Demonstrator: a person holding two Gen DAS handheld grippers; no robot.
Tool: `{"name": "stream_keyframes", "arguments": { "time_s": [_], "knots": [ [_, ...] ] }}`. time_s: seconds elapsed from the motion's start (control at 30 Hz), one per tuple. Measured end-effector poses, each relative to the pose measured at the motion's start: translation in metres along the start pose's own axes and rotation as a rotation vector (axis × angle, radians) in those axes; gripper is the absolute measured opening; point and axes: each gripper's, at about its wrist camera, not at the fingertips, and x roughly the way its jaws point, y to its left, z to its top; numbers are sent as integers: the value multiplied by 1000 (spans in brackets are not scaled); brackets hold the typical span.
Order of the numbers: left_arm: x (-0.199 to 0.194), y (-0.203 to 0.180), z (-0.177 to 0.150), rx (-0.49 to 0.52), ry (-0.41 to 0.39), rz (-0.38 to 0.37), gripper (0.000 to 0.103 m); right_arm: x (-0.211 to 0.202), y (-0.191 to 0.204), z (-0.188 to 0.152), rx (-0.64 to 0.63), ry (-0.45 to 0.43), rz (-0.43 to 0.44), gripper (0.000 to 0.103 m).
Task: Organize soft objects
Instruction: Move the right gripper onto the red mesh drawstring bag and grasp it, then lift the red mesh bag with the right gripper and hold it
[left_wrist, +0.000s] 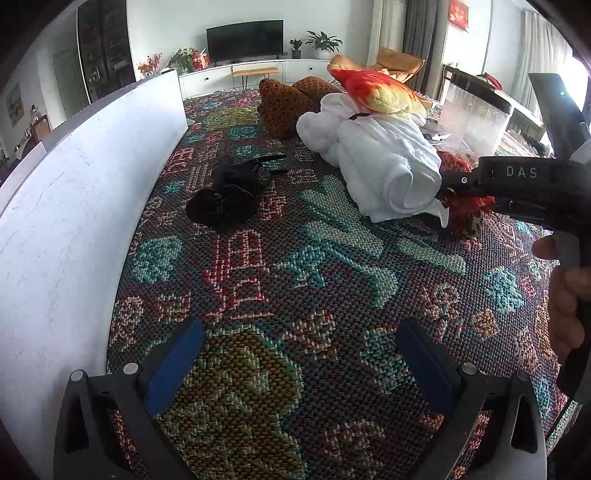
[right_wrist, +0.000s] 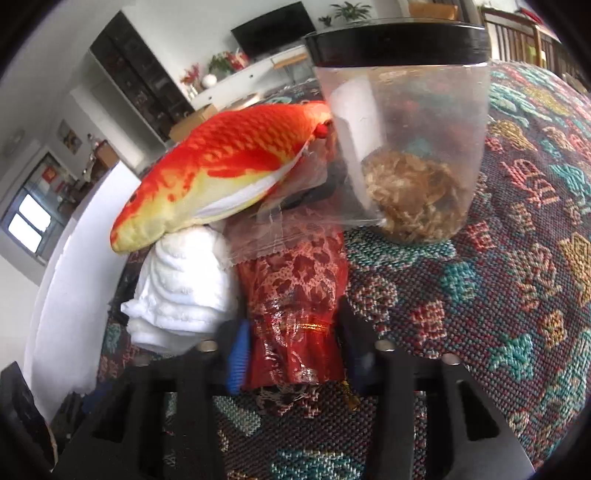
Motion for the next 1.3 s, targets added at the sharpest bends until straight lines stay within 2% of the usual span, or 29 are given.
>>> {"name": "stream_keyframes", "arguments": {
  "time_s": [0.07,0.2,0.3,0.37,0.43,0.5,0.53,0.6,0.63,0.67,0.7,0.73,0.8,0.93,1.1,1.3],
  "knots": [
    [0,0,0,1,1,1,103,-6,3,-5,-19,3,36,24],
    [0,0,0,0,0,0,103,-45,-13,-33,45,18,71,21],
    [0,0,0,4,1,5,103,-83,-30,-65,71,2,-29,21],
    [0,-1,0,4,1,6,103,-102,-45,-80,87,-43,-145,21],
    [0,-1,0,5,1,7,103,-114,-64,-79,114,-106,-234,21],
    [0,-1,0,5,1,6,103,-113,-82,-67,159,-162,-244,21],
    [0,-1,0,4,0,5,103,-109,-83,-58,140,-204,-279,21],
    [0,-1,-1,3,-1,3,103,-96,-84,-42,86,-250,-343,28],
    [0,0,-1,3,-1,4,103,-87,-87,-36,81,-238,-350,32],
    [0,0,-1,3,-1,3,103,-81,-89,-32,88,-212,-368,50],
    [0,0,-1,3,-1,3,103,-79,-91,-32,88,-192,-382,76],
    [0,0,-1,3,0,4,103,-78,-89,-32,82,-184,-394,82],
    [0,-1,-1,4,0,5,103,-80,-87,-35,77,-187,-427,82],
    [0,-1,-1,4,0,5,103,-75,-95,-41,106,-127,-456,82],
    [1,0,-1,3,-1,4,103,-69,-90,-48,70,-98,-490,87],
    [0,0,-1,3,0,4,103,-68,-89,-50,66,-93,-489,88]
  ]
}}
